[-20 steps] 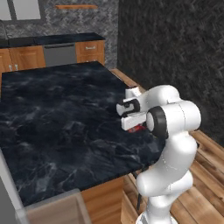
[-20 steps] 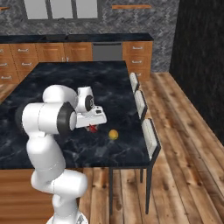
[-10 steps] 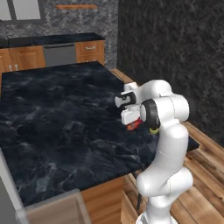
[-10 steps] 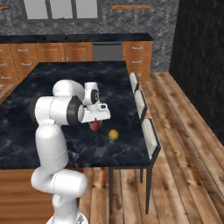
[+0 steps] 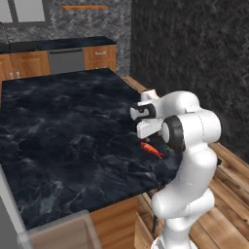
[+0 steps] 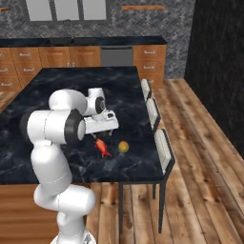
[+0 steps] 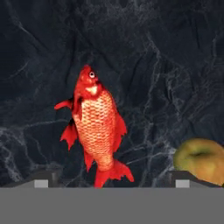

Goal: Open the fridge, remove the apple, avocado, and fish, and place them on any counter.

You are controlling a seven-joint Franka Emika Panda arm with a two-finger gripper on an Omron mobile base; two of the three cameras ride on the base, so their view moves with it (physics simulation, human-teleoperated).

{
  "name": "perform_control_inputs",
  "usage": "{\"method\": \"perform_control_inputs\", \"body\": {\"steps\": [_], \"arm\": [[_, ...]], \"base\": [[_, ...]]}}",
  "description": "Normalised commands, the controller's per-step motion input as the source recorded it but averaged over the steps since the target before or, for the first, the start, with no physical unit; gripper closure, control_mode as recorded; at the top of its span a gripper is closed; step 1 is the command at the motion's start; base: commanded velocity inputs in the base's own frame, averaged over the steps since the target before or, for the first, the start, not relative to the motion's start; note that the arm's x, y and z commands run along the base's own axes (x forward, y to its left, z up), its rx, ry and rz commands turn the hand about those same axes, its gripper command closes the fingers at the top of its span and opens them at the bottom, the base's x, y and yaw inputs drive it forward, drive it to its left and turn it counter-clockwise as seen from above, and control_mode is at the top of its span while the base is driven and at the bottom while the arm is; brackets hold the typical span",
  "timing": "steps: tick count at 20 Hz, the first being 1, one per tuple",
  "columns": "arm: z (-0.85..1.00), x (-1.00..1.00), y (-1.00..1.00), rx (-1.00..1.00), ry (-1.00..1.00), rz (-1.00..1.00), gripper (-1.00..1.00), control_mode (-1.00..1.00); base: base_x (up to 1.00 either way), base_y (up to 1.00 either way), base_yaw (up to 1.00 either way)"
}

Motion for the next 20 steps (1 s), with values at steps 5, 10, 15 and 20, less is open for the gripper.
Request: {"method": "perform_control_inputs", "body": {"steps": [5, 10, 15, 20], "arm": [[1.0, -0.75, -0.27, 0.01, -0.3, 0.13, -1.0, -1.0], [1.0, -0.78, -0.19, 0.02, -0.39, 0.15, -1.0, -1.0], [1.0, -0.64, -0.08, 0.15, -0.37, 0.11, -1.0, -1.0], [0.84, -0.43, -0.07, 0.28, -0.26, -0.01, -1.0, -1.0]], "base": [[0.0, 0.0, 0.0], [0.0, 0.0, 0.0], [0.0, 0.0, 0.0], [0.0, 0.0, 0.0]]}}
